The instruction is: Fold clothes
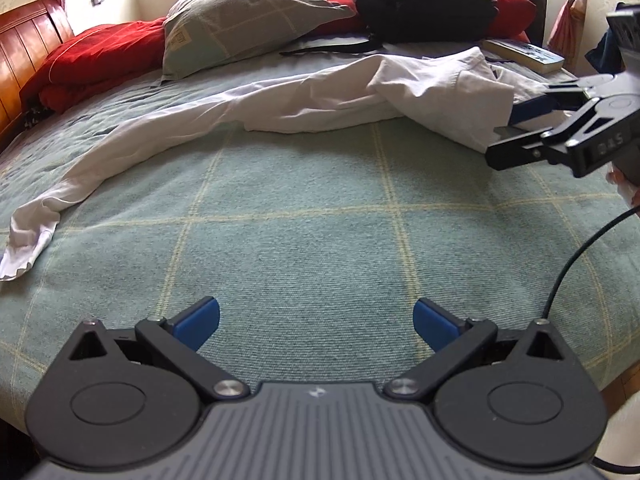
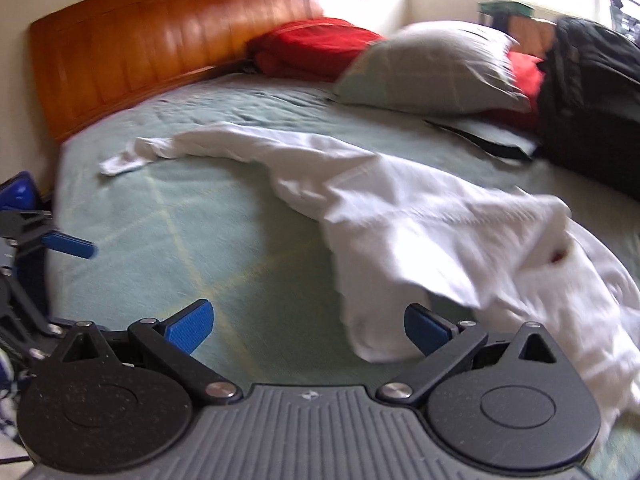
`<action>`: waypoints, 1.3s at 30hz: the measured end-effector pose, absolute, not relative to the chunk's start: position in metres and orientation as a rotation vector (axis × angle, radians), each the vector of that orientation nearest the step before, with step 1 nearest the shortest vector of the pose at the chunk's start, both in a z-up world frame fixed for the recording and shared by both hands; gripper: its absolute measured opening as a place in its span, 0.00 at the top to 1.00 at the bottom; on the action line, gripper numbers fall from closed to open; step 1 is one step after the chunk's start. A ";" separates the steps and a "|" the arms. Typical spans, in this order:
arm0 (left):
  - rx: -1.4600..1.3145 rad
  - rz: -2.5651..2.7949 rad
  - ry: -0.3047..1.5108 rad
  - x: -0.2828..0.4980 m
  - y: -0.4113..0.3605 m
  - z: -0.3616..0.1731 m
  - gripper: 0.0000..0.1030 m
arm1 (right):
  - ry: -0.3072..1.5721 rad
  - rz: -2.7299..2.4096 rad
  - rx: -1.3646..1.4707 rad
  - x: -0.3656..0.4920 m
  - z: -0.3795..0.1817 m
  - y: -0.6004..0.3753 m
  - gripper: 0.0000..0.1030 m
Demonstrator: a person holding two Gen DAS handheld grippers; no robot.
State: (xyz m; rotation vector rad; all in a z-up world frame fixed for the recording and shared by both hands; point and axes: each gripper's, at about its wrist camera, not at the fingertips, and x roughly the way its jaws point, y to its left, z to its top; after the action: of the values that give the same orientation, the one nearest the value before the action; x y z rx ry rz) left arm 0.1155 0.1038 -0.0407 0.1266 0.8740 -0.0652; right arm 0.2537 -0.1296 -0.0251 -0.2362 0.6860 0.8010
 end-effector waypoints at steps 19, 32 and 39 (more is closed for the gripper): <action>0.132 0.015 0.864 0.104 0.120 -0.030 0.01 | 0.615 1.062 -0.159 0.240 -0.031 -0.067 0.00; 0.132 0.072 0.865 0.095 0.134 -0.024 0.01 | 0.595 1.301 -0.112 0.199 0.005 -0.045 0.00; 0.140 0.009 0.878 0.103 0.123 -0.033 0.01 | 0.687 1.089 -0.029 0.203 -0.005 -0.105 0.00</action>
State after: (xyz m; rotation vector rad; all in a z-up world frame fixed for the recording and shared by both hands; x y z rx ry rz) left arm 0.1026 0.1231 -0.0327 0.1396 0.8776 0.0091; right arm 0.2025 -0.1046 -0.0045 -0.0293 0.6866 1.0889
